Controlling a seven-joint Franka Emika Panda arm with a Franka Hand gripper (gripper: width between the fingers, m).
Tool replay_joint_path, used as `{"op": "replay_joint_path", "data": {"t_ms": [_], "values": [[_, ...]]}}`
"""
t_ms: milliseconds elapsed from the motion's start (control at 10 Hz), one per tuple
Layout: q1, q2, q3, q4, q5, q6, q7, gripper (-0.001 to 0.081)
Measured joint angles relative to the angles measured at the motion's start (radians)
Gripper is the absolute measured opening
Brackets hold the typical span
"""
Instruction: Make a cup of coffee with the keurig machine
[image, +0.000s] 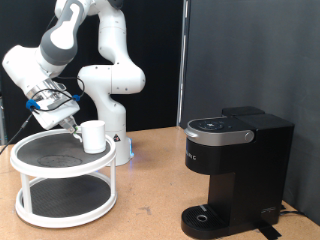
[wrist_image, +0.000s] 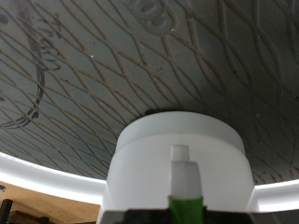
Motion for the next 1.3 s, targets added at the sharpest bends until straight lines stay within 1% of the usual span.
{"op": "replay_joint_path", "data": {"t_ms": [200,600,900,1300], "values": [[0.000,0.000,0.002,0.002,-0.002,-0.010,0.006,0.0070],[-0.007,-0.013,0.015,0.035,-0.003,-0.088,0.074,0.0070],[-0.019,-0.045,0.032,0.052,-0.009,-0.124,0.116,0.0070],[-0.033,-0.090,0.045,0.071,-0.033,-0.167,0.138,0.0070]]}}
